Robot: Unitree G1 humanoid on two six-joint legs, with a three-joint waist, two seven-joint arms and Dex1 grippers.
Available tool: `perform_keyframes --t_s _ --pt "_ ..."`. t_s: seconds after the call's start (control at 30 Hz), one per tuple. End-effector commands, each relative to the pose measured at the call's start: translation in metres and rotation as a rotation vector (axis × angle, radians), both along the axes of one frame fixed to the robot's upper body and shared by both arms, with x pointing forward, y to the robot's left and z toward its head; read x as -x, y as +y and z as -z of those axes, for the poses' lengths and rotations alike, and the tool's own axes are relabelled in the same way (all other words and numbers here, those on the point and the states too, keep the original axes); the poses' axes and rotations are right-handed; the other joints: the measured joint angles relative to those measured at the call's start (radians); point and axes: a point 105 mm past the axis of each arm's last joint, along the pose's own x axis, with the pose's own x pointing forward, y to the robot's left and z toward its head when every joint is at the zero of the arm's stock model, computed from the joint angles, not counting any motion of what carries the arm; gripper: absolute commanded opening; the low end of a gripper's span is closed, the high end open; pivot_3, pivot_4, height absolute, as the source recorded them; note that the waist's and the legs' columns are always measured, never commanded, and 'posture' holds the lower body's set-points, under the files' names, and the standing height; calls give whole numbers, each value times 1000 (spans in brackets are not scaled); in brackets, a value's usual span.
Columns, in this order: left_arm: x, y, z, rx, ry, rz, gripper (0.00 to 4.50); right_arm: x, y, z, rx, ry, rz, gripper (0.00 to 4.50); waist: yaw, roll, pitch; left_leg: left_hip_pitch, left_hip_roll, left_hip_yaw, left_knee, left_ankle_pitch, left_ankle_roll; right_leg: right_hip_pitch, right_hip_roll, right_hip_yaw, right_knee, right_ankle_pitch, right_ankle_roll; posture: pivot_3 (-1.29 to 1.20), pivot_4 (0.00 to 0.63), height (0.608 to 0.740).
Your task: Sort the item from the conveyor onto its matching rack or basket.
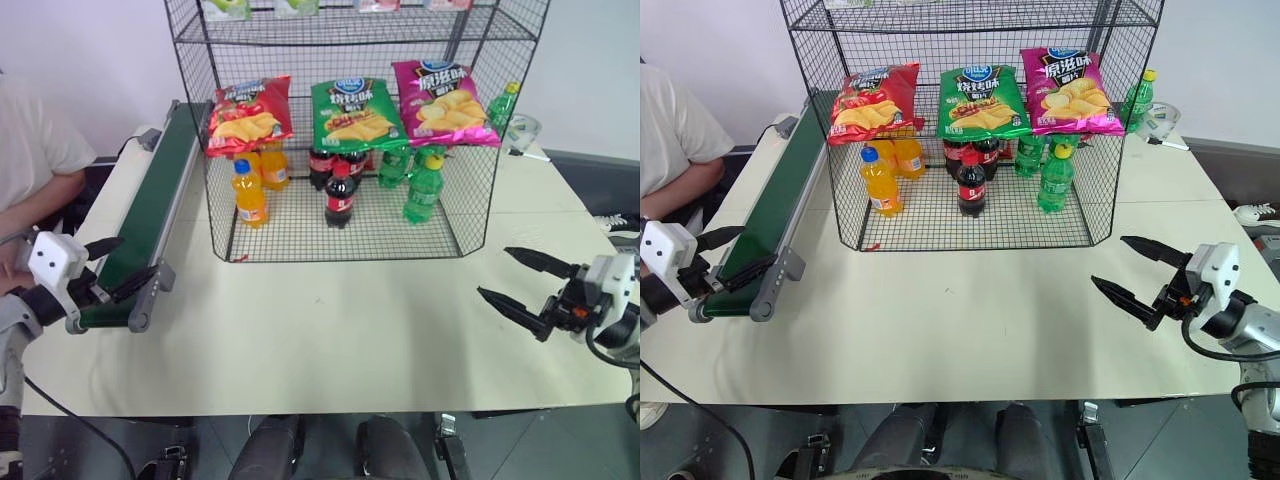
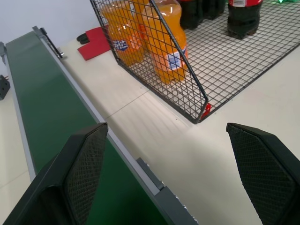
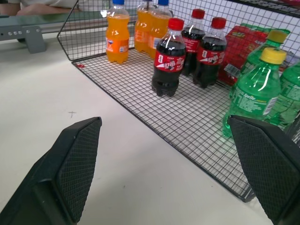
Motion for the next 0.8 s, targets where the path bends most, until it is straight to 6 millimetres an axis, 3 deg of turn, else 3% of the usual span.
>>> perform_keyframes --t_s 0.03,0.8 --pt "1 3 -16 -52 -49 8 4226 -1 0 -9 8 -43 -4 4500 0 0 0 0 0 0 0 0 0 0 0 0 0 0 0 0 150 740" --pt "11 14 -9 -44 -40 23 4226 -4 -2 -4 16 -44 -7 4500 0 0 0 0 0 0 -1 0 0 -1 0 0 -1 0 0 0 150 740"
